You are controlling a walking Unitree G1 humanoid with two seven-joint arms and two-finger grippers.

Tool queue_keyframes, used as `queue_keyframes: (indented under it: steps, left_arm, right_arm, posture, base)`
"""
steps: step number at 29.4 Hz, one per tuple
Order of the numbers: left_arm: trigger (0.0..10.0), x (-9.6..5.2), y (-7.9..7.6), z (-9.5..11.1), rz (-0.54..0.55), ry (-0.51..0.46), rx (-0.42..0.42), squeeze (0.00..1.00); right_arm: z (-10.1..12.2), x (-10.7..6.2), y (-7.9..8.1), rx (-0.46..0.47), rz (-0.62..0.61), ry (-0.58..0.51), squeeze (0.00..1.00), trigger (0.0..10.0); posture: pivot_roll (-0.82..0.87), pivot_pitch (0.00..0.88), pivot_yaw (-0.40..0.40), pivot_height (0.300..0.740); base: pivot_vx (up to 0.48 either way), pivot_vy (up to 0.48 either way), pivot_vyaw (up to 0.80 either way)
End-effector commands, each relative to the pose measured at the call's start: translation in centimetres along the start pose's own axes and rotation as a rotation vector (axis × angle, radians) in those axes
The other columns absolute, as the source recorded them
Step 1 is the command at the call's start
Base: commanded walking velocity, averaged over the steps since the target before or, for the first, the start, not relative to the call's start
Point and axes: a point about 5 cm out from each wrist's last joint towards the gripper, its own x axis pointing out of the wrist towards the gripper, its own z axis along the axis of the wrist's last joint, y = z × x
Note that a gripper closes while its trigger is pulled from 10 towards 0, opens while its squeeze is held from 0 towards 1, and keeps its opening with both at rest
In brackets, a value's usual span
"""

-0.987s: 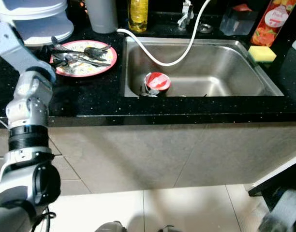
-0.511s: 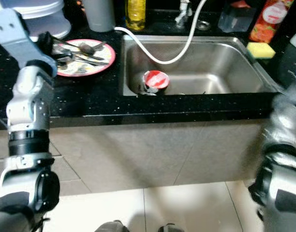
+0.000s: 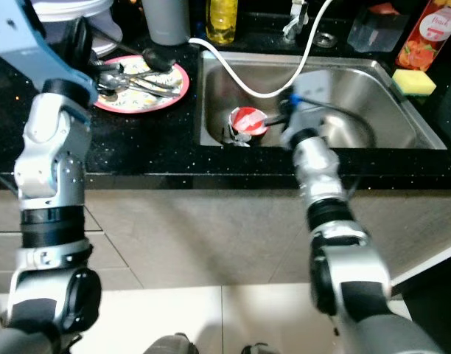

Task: Kitchen organization

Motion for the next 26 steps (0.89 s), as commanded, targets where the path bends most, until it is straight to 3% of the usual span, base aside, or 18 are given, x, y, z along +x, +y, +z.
queue_keyframes:
  steps: [1,3,6,14,15,17,18,19,21,23,24,26]
  left_arm:
    - [10.0,0.3,-1.7,1.2,-0.088,-0.053,-0.056,0.00]
    - [10.0,0.4,-3.0,0.1,-0.167,0.024,-0.067,0.00]
    - [10.0,-0.5,-3.4,-4.3,-0.174,0.251,-0.006,0.00]
    - [10.0,-2.4,-2.6,-8.4,-0.193,0.433,0.004,0.00]
    - [10.0,-2.7,-2.1,-9.0,-0.186,0.462,0.002,0.52]
    - [10.0,-2.7,-2.1,-9.0,-0.186,0.462,0.002,0.52]
    - [10.0,-2.7,-1.6,-9.1,-0.171,0.467,0.007,1.00]
    - [10.0,-2.6,-1.1,-8.8,-0.163,0.452,-0.008,1.00]
    - [10.0,-2.1,-0.9,-6.1,-0.192,0.279,-0.108,1.00]
    - [10.0,-2.1,-1.0,-5.7,-0.202,0.254,-0.116,1.00]
    - [10.0,-2.1,-0.8,-5.1,-0.205,0.227,-0.095,0.00]
    - [10.0,-2.2,-0.5,-4.9,-0.188,0.213,-0.067,0.00]
  right_arm:
    - [-0.3,-0.2,0.5,-0.001,0.017,0.009,0.00,10.0]
    - [-0.4,-0.1,1.4,0.025,0.035,0.002,0.00,10.0]
    - [0.0,0.0,2.4,0.030,0.032,-0.020,0.00,10.0]
    - [0.9,-0.1,2.2,0.014,-0.041,-0.083,0.00,10.0]
    - [1.3,-0.1,2.2,0.019,-0.050,-0.106,0.00,10.0]
    - [1.3,-0.1,2.2,0.019,-0.050,-0.106,0.00,10.0]
    - [1.8,-0.1,2.3,0.030,-0.057,-0.136,0.00,10.0]
    - [2.4,-0.1,2.4,0.051,-0.064,-0.167,0.00,10.0]
    - [3.8,0.3,2.6,0.226,-0.103,-0.207,0.00,10.0]
    - [4.0,0.3,2.7,0.260,-0.109,-0.213,0.00,10.0]
    - [4.6,0.4,2.9,0.282,-0.106,-0.234,0.00,10.0]
    - [5.1,0.4,3.0,0.289,-0.103,-0.249,0.00,10.0]
  posture:
    - [0.28,0.037,-0.050,0.740]
    - [0.27,0.032,-0.043,0.740]
    - [0.26,0.031,-0.030,0.740]
    - [0.25,0.035,-0.010,0.740]
    - [0.25,0.036,-0.007,0.740]
    - [0.25,0.036,-0.007,0.740]
    - [0.25,0.038,-0.005,0.740]
    - [0.25,0.038,-0.005,0.740]
    - [0.25,0.037,-0.005,0.740]
    - [0.25,0.037,-0.006,0.740]
    - [0.26,0.035,-0.008,0.740]
    - [0.26,0.035,-0.008,0.740]
  base:
    - [0.000,0.000,0.00]
    - [0.000,0.000,0.00]
    - [0.000,0.000,0.00]
    - [0.000,0.000,0.00]
    - [0.000,0.000,0.00]
    - [0.000,0.000,0.00]
    - [0.000,0.000,0.00]
    - [0.000,0.000,0.00]
    - [0.000,0.000,0.00]
    - [0.000,0.000,0.00]
    - [0.000,0.000,0.00]
    - [0.000,0.000,0.00]
